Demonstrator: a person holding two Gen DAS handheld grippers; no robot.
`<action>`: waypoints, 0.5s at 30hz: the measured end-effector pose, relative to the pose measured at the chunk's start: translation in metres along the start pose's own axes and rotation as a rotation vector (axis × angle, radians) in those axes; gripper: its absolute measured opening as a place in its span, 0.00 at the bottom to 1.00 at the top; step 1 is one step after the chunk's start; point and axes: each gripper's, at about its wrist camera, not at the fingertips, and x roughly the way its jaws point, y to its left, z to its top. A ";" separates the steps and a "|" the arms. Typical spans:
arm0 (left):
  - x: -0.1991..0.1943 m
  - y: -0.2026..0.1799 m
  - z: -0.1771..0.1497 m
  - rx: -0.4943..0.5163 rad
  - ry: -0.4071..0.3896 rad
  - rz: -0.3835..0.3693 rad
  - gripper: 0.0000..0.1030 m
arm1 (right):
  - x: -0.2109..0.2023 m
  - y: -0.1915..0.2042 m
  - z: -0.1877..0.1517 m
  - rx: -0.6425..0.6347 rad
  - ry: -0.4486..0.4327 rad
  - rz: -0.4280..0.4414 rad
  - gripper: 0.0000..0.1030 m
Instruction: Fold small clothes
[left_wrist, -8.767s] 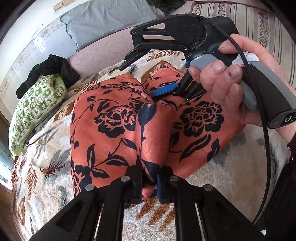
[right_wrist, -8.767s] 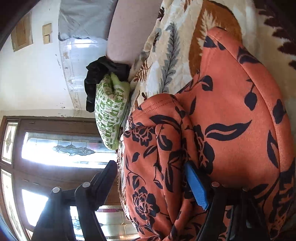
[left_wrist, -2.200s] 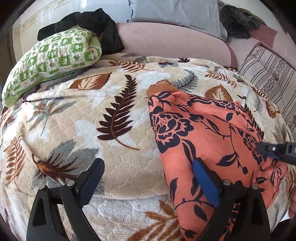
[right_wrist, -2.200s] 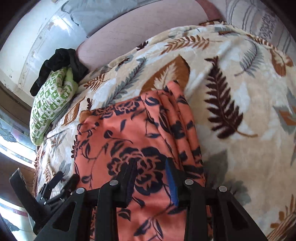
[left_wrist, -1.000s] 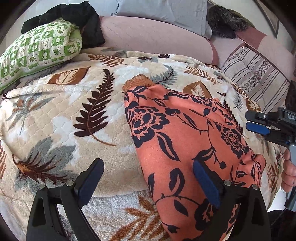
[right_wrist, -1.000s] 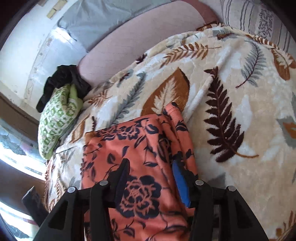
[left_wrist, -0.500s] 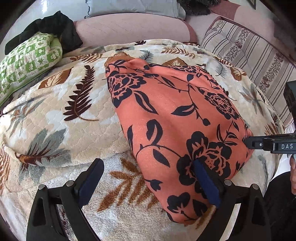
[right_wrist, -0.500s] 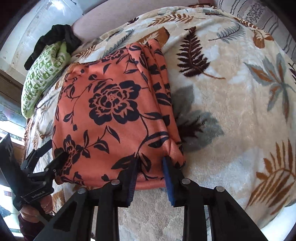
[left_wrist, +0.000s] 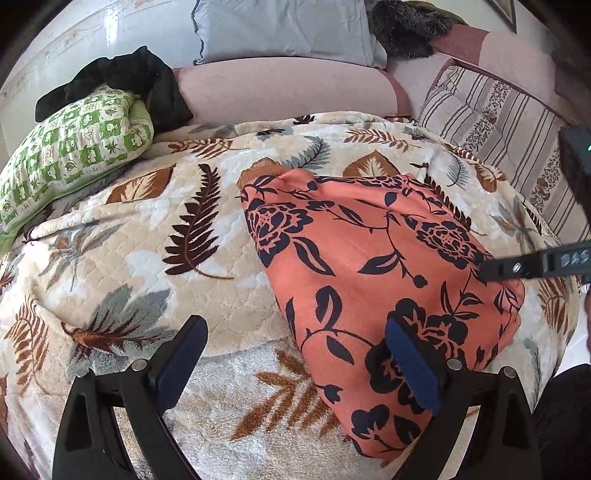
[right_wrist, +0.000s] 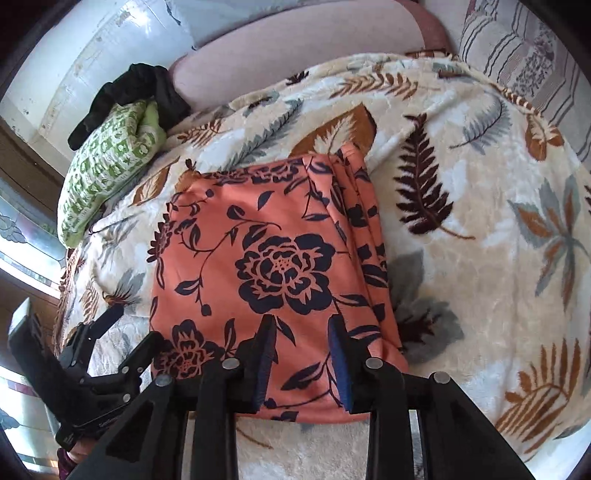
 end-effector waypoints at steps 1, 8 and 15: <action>0.000 0.001 0.000 -0.001 0.000 0.003 0.94 | 0.019 0.000 -0.001 0.017 0.045 0.002 0.32; -0.003 0.002 0.004 -0.010 -0.011 -0.002 0.94 | 0.033 0.007 -0.003 -0.038 0.023 -0.039 0.32; 0.001 -0.001 0.004 0.004 -0.010 0.008 0.94 | 0.010 -0.008 0.008 0.022 -0.078 0.086 0.32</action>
